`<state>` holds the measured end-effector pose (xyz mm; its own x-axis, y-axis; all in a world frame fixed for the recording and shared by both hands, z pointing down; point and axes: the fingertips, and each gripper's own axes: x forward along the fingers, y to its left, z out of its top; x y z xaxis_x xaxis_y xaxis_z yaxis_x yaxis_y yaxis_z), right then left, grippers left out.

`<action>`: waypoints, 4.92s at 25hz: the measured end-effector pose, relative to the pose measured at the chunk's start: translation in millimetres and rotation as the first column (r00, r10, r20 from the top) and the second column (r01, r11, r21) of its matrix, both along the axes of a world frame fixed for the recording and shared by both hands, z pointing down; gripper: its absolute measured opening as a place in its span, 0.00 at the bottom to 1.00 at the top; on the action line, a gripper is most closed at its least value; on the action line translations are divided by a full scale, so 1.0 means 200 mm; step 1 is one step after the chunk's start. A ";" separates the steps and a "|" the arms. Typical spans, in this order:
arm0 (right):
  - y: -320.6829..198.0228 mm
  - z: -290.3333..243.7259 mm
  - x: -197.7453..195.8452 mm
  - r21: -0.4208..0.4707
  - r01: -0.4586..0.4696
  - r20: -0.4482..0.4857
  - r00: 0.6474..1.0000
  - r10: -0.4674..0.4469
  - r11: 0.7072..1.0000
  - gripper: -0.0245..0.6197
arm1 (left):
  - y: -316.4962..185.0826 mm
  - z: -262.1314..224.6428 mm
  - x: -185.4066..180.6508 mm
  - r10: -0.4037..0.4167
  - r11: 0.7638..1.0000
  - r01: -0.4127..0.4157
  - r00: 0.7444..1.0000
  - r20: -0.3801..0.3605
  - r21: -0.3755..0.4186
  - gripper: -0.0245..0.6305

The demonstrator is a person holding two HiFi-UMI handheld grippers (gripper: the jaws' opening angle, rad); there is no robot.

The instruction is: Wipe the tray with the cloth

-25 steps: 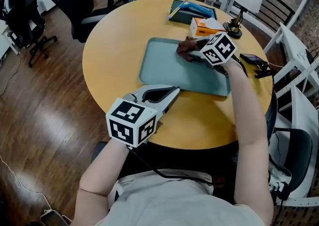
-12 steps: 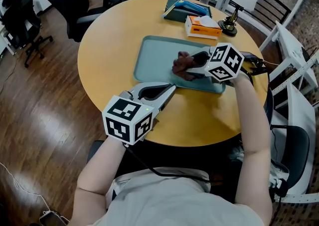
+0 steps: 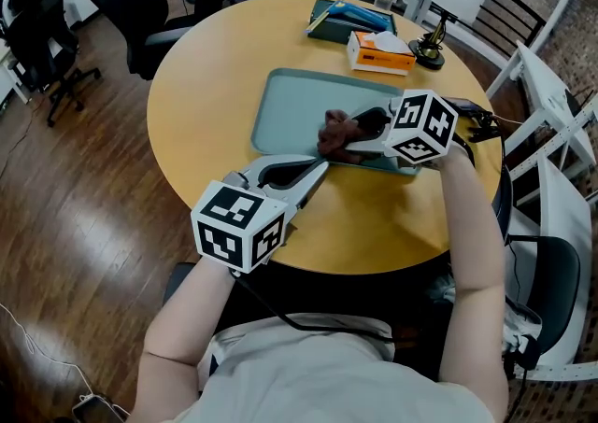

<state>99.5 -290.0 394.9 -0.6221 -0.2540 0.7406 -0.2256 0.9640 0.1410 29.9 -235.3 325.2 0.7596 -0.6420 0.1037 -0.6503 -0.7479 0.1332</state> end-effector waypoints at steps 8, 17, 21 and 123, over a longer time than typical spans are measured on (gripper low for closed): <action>-0.01 0.00 -0.15 -0.006 0.064 0.013 0.998 -0.064 0.998 0.29 | -0.01 -0.01 -0.04 -0.019 1.000 0.019 1.000 -0.007 0.005 0.04; -0.40 0.01 -0.10 0.039 -0.140 0.035 0.990 0.139 0.989 0.29 | -0.02 -0.01 -0.05 -0.023 1.000 0.023 1.000 -0.022 -0.002 0.04; -0.58 0.02 -0.05 0.029 -0.238 0.062 0.970 0.236 0.971 0.29 | -0.02 -0.01 -0.06 -0.023 1.000 0.023 1.000 -0.020 -0.001 0.04; -0.39 0.02 0.87 0.187 -0.608 -0.074 0.775 0.628 0.772 0.30 | 0.09 -0.06 0.06 0.022 1.000 -0.022 1.000 -0.003 0.015 0.04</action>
<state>272.9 -368.7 399.5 -0.1989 -0.6607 0.7238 -0.7360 0.5884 0.3348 42.2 -216.6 312.5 0.7737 -0.6270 0.0914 -0.6335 -0.7637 0.1240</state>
